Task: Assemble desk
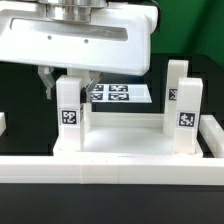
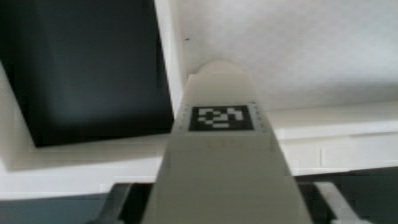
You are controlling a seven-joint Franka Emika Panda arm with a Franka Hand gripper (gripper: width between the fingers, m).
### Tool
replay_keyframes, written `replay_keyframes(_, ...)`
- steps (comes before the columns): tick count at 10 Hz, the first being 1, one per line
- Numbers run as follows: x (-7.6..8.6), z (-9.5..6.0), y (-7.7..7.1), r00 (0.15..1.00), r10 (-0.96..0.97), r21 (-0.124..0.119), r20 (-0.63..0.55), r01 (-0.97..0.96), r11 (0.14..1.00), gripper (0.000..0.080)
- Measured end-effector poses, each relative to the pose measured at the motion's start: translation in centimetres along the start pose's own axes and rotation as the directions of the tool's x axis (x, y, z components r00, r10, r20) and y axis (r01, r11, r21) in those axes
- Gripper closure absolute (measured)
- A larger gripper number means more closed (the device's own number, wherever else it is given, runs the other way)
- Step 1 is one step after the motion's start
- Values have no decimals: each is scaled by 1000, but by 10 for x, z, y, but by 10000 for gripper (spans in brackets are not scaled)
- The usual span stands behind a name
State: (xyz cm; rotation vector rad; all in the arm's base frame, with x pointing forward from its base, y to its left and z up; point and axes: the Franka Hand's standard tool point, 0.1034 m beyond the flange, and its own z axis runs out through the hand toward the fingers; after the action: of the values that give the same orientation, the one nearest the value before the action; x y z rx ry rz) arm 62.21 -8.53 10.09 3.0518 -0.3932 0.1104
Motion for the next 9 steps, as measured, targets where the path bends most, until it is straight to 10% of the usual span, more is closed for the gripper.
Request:
replay_keyframes(6,-11,0,-2,945,323,-8,52,-323,946,487)
replay_keyframes(7,-11,0,-1,949,311,-9,51,-311,950,239)
replay_keyframes(9,-11,0,-2,948,313,-8,51,-313,950,175)
